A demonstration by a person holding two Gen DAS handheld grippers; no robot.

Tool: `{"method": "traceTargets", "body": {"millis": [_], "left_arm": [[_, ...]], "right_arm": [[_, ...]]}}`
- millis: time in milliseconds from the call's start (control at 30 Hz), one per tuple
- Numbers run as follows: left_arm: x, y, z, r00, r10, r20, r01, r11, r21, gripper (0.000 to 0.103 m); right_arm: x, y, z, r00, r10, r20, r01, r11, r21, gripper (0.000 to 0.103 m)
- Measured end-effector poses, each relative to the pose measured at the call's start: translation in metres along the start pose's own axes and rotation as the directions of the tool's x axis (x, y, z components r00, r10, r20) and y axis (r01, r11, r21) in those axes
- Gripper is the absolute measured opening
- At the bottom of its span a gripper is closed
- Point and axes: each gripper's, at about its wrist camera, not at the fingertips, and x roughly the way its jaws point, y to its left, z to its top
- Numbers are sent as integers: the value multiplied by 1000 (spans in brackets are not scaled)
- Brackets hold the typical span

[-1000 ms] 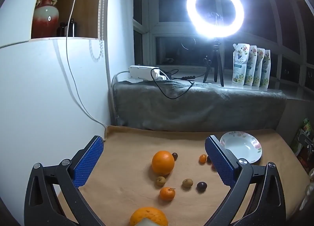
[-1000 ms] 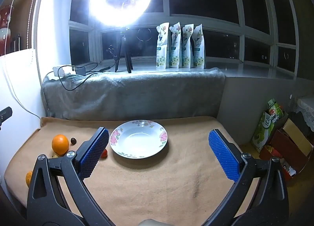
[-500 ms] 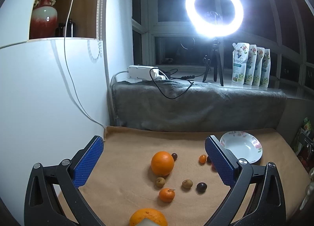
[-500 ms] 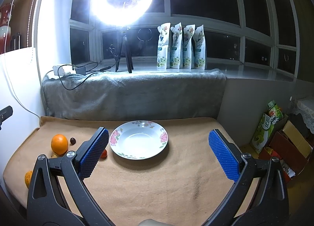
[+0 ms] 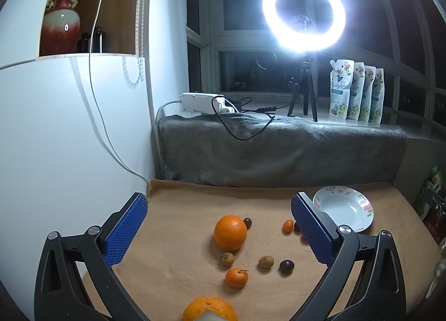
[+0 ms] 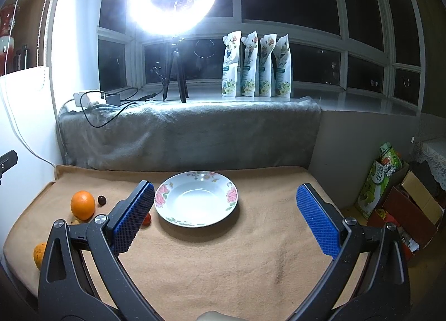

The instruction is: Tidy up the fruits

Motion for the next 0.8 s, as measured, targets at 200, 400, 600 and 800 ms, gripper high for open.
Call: {"method": "traceTargets", "body": {"millis": [200,400,600,800], "left_arm": [[1,0,0,1000,-1,-2,1,1000,-1,102],[1,0,0,1000,-1,-1,1,1000,-1,102],[1,0,0,1000,0,-1,0,1000,-1,102],[1,0,0,1000,0,-2,0,1000,-1,102]], "right_arm": [[0,0,0,1000,-2,0,2,1000,0,103],[0,1,0,1000,0,-1,0,1000,0,103],[1,0,-1,1000,1,-3,-1,1000,0,103],[3,1,-3,1000,2,-6,-2,1000,1,103]]}}
